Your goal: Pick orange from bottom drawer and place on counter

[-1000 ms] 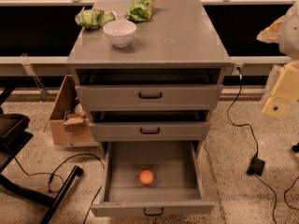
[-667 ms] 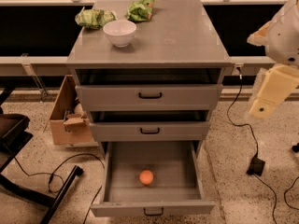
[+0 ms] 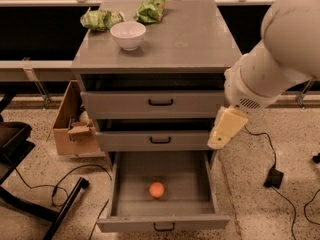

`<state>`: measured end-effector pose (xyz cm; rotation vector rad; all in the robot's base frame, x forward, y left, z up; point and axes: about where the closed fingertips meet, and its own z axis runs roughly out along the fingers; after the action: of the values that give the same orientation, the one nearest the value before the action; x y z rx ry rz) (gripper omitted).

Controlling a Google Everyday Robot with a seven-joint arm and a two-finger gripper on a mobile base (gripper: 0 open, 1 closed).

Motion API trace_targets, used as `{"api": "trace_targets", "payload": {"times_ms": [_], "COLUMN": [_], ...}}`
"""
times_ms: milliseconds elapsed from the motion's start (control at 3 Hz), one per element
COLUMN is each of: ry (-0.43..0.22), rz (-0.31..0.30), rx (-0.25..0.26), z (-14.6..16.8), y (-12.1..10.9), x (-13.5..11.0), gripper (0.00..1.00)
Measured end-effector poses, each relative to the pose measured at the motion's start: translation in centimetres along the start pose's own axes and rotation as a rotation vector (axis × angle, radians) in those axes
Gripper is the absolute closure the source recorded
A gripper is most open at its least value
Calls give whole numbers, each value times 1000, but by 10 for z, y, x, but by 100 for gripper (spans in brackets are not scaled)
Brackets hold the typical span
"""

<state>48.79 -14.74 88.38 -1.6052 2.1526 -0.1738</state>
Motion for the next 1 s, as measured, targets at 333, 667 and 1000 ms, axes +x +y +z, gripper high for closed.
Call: {"api": "trace_targets", "payload": {"times_ms": [333, 667, 1000], "ry": [-48, -103, -103], "rz": [14, 48, 48], "rx": [70, 91, 91], "z": [42, 74, 74], "y": [19, 46, 46], "x": [-6, -6, -6], "gripper": [0, 0, 0]}}
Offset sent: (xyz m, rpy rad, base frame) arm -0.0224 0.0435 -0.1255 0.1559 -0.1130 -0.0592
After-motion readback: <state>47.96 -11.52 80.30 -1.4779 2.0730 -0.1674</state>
